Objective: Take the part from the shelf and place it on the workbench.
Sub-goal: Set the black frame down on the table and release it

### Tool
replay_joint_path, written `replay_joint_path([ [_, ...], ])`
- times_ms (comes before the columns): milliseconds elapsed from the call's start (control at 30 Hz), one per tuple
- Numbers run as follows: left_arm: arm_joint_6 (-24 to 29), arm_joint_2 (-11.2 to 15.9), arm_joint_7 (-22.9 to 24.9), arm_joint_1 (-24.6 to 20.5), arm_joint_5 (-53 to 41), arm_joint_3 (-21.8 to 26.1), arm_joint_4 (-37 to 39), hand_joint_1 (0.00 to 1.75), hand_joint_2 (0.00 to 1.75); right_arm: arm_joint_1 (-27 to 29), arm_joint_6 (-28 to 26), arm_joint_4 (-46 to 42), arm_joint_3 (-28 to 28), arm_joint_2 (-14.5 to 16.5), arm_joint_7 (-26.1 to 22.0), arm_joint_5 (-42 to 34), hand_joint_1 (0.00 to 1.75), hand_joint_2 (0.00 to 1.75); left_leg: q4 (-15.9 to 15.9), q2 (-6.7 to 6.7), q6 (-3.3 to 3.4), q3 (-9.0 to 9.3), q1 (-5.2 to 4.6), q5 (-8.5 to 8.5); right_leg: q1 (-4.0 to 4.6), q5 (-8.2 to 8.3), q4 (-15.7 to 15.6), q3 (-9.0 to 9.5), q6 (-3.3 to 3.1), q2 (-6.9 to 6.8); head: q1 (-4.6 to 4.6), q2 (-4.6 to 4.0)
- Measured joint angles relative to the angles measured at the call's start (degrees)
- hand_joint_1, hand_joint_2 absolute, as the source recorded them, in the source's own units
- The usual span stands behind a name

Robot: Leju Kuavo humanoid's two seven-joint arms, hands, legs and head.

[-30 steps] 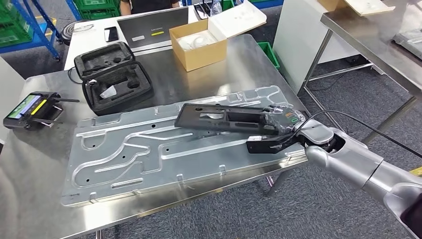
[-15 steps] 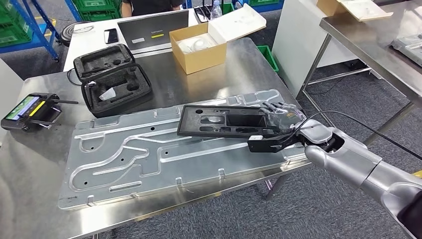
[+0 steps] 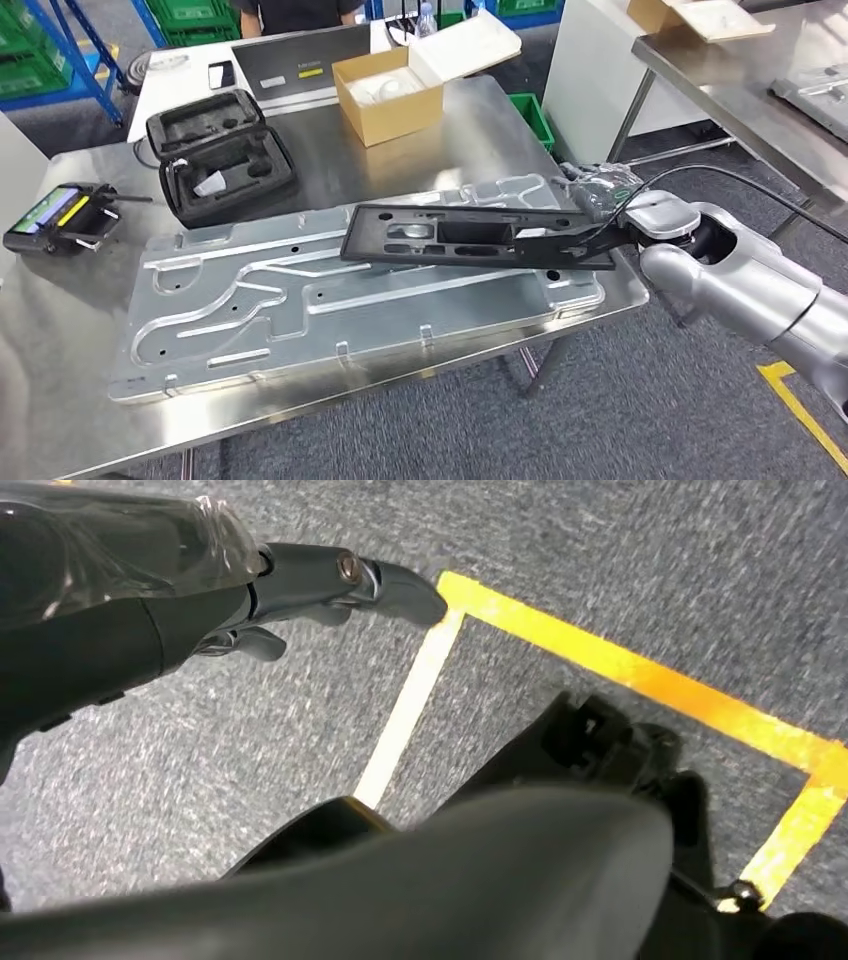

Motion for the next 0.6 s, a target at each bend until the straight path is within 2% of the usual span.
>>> replay_joint_path([
  [33,0.0,0.0,-0.1,0.2,0.1,0.0,0.0,0.0,0.0,-0.5,0.6,-1.1,-0.2,-0.3,0.1,0.0,0.0,0.0,1.2,0.0,-0.39,-0.57,0.13,-1.35,-0.03,0.38,0.0,-0.42,-0.48,-0.1,-0.01,0.0],
  [67,0.0,0.1,-0.1,0.4,0.2,0.1,0.0,0.0,0.0,-1.0,1.1,-2.1,-0.5,-0.6,0.2,0.0,0.0,0.0,3.8,0.03,-0.79,-1.43,0.32,-3.64,-0.08,0.8,0.0,-0.9,-0.9,-0.19,-0.03,0.0],
  [133,0.1,0.1,-0.3,0.6,0.4,0.1,0.0,0.0,0.0,-1.5,2.1,-4.0,-1.4,-1.2,0.3,0.2,0.0,0.0,11.6,0.07,-1.45,-3.69,0.66,-9.18,0.06,1.64,0.0,-1.95,-1.3,-0.27,-0.05,0.0],
  [167,0.1,0.1,-0.3,0.6,0.5,0.1,0.0,0.0,0.0,-1.6,2.5,-4.9,-1.9,-1.5,0.3,0.5,0.0,0.0,15.2,0.07,-1.58,-4.46,0.76,-10.94,0.17,2.05,0.0,-2.49,-1.36,-0.31,-0.04,0.0],
  [200,0.2,0.1,-0.3,0.6,0.6,0.2,0.0,0.0,0.0,-1.7,2.9,-5.8,-2.4,-1.8,0.3,0.8,0.0,0.0,17.1,0.07,-1.55,-4.43,0.78,-11.53,0.31,2.46,0.1,-3.03,-1.4,-0.33,-0.04,0.0],
  [233,0.3,0.1,-0.4,0.6,0.7,0.2,0.0,0.0,0.0,-1.7,3.1,-6.7,-2.9,-2.1,0.3,1.2,0.0,0.0,16.7,0.06,-1.32,-3.26,0.72,-10.96,0.5,2.87,0.1,-3.53,-1.42,-0.33,-0.04,0.0],
  [267,0.4,0.1,-0.5,0.6,0.8,0.3,0.0,0.0,0.0,-1.6,3.2,-7.7,-3.6,-2.4,0.4,1.6,0.0,0.0,13.9,0.04,-0.88,-0.98,0.6,-9.62,0.72,3.26,0.1,-3.98,-1.43,-0.31,-0.04,0.0],
  [333,0.7,0.1,-0.6,0.6,1.0,0.4,0.0,0.0,0.0,-1.5,3.2,-9.5,-5.2,-3.2,0.4,2.3,0.0,0.0,4.7,0.02,0.65,5.18,0.06,-7.48,1.06,4.03,0.0,-4.65,-1.33,-0.3,-0.01,0.0],
  [367,0.8,0.2,-0.7,0.6,1.0,0.5,0.0,0.0,0.0,-1.3,3.1,-10.3,-6.2,-3.5,0.4,2.5,0.0,0.0,1.1,0.04,1.15,7.36,-0.22,-6.98,1.03,4.43,-0.1,-4.79,-1.15,-0.36,0.02,0.0],
  [400,0.9,0.2,-0.8,0.5,1.1,0.6,0.0,0.0,0.0,-1.0,2.9,-11.2,-7.1,-3.8,0.4,2.9,0.0,0.0,-1.1,0.04,1.47,8.61,-0.5,-6.85,0.9,4.81,-0.3,-4.85,-0.88,-0.42,0.05,0.0],
  [433,1.0,0.2,-0.9,0.5,1.3,0.7,0.0,0.0,0.0,-0.3,2.4,-12.2,-8.2,-4.2,0.4,3.3,0.0,0.0,-1.9,0.05,1.53,8.88,-0.7,-6.78,0.71,5.25,-0.5,-4.86,-0.51,-0.5,0.07,0.0],
  [500,1.3,0.2,-1.1,0.6,1.6,1.0,0.0,0.0,0.0,2.5,0.5,-14.7,-10.6,-4.9,0.4,4.5,0.0,0.0,-2.7,0.02,1.62,8.6,-0.74,-5.47,0.5,5.77,-1.0,-4.83,0.23,-0.58,0.06,0.0],
  [533,1.5,0.2,-1.1,0.6,1.8,1.2,0.0,0.0,0.0,4.2,-1.0,-15.9,-12.1,-5.4,0.4,4.9,0.0,0.0,-3.3,0.05,1.8,8.37,-0.59,-4.71,0.55,4.92,-0.6,-5.12,0.47,-0.57,0.09,0.0],
  [567,1.7,0.2,-1.1,0.6,2.0,1.4,0.0,0.0,0.0,6.1,-2.5,-17.1,-13.7,-5.8,0.4,5.1,0.0,0.0,-3.9,0.11,1.98,8.02,-0.39,-3.87,0.6,2.96,0.9,-5.71,0.61,-0.55,0.14,0.0],
  [600,1.9,0.2,-1.2,0.6,2.2,1.6,0.0,0.0,0.0,8.2,-4.3,-18.3,-15.5,-6.3,0.4,5.1,0.0,0.0,-4.1,0.18,2.09,7.6,-0.22,-3.15,0.61,0.08,3.8,-6.64,0.7,-0.52,0.21,0.0],
])
